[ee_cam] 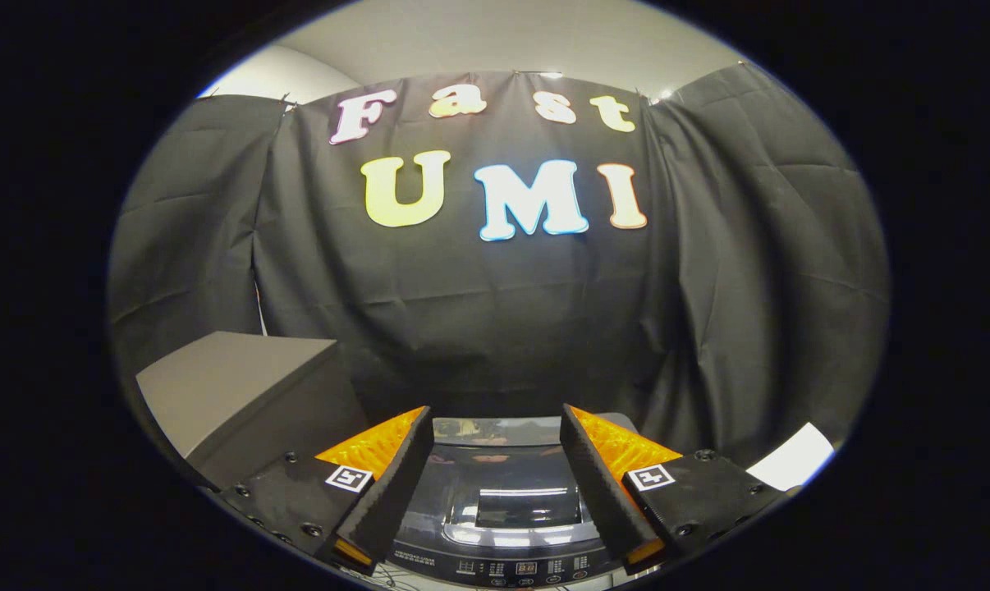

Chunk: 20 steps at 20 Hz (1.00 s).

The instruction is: Put the clothes into the washing machine and then close the washing machine lid.

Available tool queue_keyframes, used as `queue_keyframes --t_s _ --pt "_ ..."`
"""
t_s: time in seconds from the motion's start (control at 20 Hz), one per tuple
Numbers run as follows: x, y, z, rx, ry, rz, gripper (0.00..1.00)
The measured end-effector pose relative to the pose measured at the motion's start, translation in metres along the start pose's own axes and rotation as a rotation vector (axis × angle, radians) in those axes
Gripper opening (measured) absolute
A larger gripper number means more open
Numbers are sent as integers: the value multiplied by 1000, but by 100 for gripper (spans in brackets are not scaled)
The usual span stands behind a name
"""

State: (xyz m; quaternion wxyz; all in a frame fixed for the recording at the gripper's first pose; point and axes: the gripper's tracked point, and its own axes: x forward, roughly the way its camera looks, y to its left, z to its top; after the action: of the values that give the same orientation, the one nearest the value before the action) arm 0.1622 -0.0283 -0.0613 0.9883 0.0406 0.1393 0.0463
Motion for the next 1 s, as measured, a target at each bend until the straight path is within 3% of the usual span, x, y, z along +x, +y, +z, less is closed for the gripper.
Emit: queue_keyframes --t_s 0.55,1.0 --pt "-88 -4 59 -43 -135 -34 97" --pt "-150 -2 58 -47 -176 -60 97"
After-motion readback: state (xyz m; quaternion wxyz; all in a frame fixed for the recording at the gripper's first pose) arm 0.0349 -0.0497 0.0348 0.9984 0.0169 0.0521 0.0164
